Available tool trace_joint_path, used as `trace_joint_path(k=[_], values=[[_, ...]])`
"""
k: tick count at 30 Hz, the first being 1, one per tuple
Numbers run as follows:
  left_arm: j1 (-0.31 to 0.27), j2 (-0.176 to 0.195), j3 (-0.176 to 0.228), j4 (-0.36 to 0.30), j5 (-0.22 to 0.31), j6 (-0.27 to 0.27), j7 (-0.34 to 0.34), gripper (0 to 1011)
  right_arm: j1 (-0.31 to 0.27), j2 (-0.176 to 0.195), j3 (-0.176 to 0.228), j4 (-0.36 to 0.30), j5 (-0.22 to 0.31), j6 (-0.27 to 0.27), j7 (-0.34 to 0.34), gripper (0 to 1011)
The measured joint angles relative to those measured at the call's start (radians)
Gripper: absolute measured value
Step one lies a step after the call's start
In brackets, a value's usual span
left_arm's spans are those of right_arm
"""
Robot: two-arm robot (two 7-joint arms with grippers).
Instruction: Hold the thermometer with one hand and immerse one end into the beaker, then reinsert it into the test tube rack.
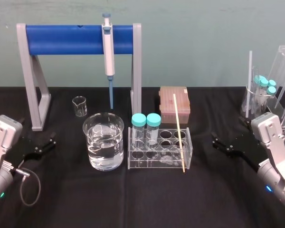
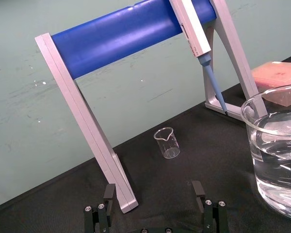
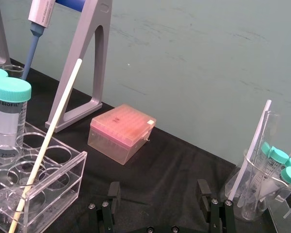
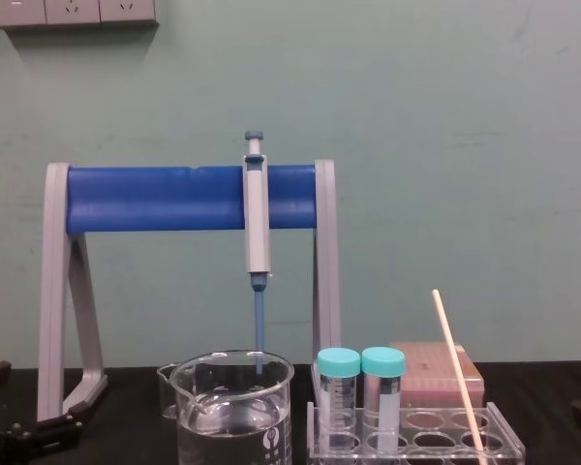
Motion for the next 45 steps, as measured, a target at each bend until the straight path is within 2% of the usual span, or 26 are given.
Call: trace_joint_path(k=[6,13,14,16,17,18,19,25,26,29,31,35,37,38,42,45], values=[[0.000,0.000,0.000,0.000,0.000,0.000,0.000,1004,-0.003,0.000,0.023,-0.001,0.035,0.014,0.039,1003],[0.000,0.000,0.000,0.000,0.000,0.000,0.000,1004,0.007,-0.001,0.076,-0.043,0.141,0.085,0.136,1003],[0.000,0.000,0.000,0.000,0.000,0.000,0.000,1004,0.013,0.000,0.090,-0.060,0.180,0.116,0.173,1003],[0.000,0.000,0.000,0.000,0.000,0.000,0.000,1004,0.020,0.003,0.101,-0.075,0.213,0.145,0.206,1003],[0.000,0.000,0.000,0.000,0.000,0.000,0.000,1004,0.029,0.008,0.113,-0.089,0.251,0.179,0.246,1003],[0.000,0.000,0.000,0.000,0.000,0.000,0.000,1004,0.033,0.010,0.117,-0.094,0.266,0.196,0.266,1003],[0.000,0.000,0.000,0.000,0.000,0.000,0.000,1004,0.051,0.016,0.130,-0.107,0.312,0.242,0.318,1003],[0.000,0.000,0.000,0.000,0.000,0.000,0.000,1004,0.115,0.025,0.145,-0.110,0.426,0.374,0.462,1003],[0.000,0.000,0.000,0.000,0.000,0.000,0.000,1004,0.141,0.029,0.138,-0.100,0.453,0.408,0.499,1003],[0.000,0.000,0.000,0.000,0.000,0.000,0.000,1004,0.196,0.037,0.106,-0.064,0.485,0.461,0.574,1003],[0.000,0.000,0.000,0.000,0.000,0.000,0.000,1004,0.241,0.038,0.075,-0.028,0.496,0.495,0.621,1003],[0.000,0.000,0.000,0.000,0.000,0.000,0.000,1004,0.299,0.032,0.034,0.025,0.501,0.535,0.670,1003],[0.000,0.000,0.000,0.000,0.000,0.000,0.000,1004,0.345,0.020,0.002,0.076,0.501,0.561,0.695,1003],[0.000,0.000,0.000,0.000,0.000,0.000,0.000,1004,0.345,0.020,0.002,0.076,0.501,0.561,0.695,1003],[0.000,0.000,0.000,0.000,0.000,0.000,0.000,1004,0.401,-0.002,-0.041,0.146,0.491,0.572,0.713,1003],[0.000,0.000,0.000,0.000,0.000,0.000,0.000,1004,0.426,-0.015,-0.059,0.181,0.484,0.572,0.720,1003]])
